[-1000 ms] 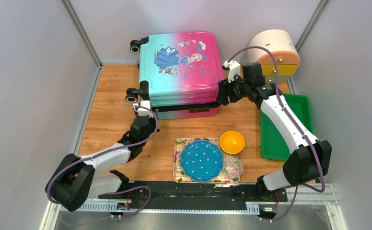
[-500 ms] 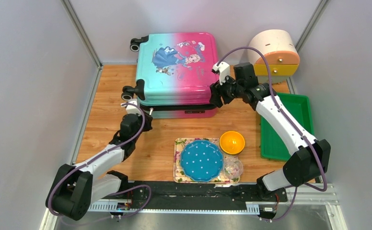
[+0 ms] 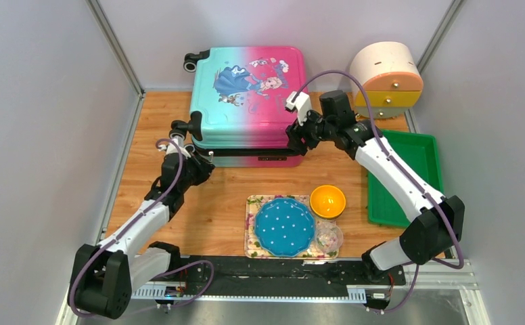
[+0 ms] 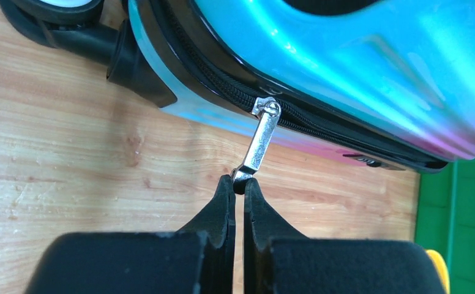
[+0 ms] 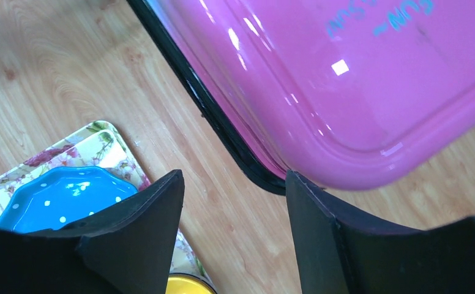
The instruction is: Open, take out, and arrange the luggage
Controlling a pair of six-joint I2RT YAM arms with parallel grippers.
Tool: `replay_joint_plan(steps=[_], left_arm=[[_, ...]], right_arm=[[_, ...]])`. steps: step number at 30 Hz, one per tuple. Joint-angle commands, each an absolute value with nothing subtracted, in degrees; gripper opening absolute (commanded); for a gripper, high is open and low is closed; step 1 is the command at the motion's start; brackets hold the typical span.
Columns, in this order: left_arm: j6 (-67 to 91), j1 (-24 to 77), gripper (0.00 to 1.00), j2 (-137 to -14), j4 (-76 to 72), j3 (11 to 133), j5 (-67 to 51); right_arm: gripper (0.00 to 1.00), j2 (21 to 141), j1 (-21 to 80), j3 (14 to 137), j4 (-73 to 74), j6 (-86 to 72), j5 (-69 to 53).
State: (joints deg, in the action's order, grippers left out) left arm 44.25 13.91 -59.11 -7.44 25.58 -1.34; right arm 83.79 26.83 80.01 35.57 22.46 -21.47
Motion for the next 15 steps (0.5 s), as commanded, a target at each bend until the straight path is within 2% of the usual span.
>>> replay_joint_plan(steps=[1,9,15], left_arm=[[50.7,9.94,0.0,-56.25,-5.98,30.84,-0.88],[61.86,5.36,0.0,-55.63,-2.55,32.25,-1.67],[64.6,2.91,0.0,-54.14,-0.62,31.65,-0.18]], right_arm=[[0.66,83.67,28.39,82.18,31.82,26.11,-20.66],[0.66,84.38,30.58,82.71,31.56,29.95,-20.83],[0.66,85.43,32.61,83.32,31.02,33.49,-18.02]])
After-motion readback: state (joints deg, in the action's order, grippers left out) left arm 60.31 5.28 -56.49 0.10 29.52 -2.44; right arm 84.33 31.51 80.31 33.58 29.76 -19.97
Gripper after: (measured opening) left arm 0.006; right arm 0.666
